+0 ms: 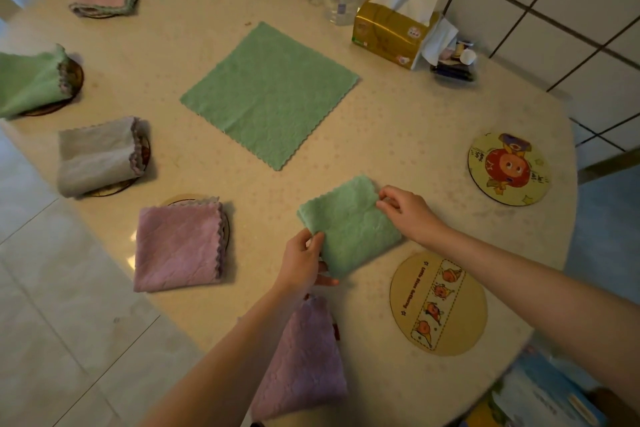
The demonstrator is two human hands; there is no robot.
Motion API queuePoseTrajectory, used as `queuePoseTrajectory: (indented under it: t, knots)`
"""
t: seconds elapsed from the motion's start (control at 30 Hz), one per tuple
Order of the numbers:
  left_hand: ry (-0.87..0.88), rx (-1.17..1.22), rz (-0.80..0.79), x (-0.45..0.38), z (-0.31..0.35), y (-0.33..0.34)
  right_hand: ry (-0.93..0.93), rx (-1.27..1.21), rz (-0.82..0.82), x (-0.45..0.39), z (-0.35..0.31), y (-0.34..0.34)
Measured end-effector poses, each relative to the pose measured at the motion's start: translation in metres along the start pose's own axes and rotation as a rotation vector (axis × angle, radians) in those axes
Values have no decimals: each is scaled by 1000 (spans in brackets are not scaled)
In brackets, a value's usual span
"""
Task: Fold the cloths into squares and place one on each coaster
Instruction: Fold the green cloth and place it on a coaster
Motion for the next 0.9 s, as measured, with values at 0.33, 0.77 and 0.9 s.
queuePoseTrajectory:
  t: [0.33,0.77,0.9]
  knots:
    - [-91,-29,107,7,-3,-11,119,196,84,-4,-1,1]
    - [427,-972,261,-33,66,-33,309,409,90,34,15,9]
    - [417,-1059,268,-37,72,-31,417,259,90,31,20,12]
Point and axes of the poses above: each hand's wrist, its own x-axis away from the middle knuckle, its own y-axis out of the palm, z = x × y, the point moved 7 cm from there along -x, towards the middle knuckle, and after that the axes turned 5 degrees about -x, right-handed, at the moved point
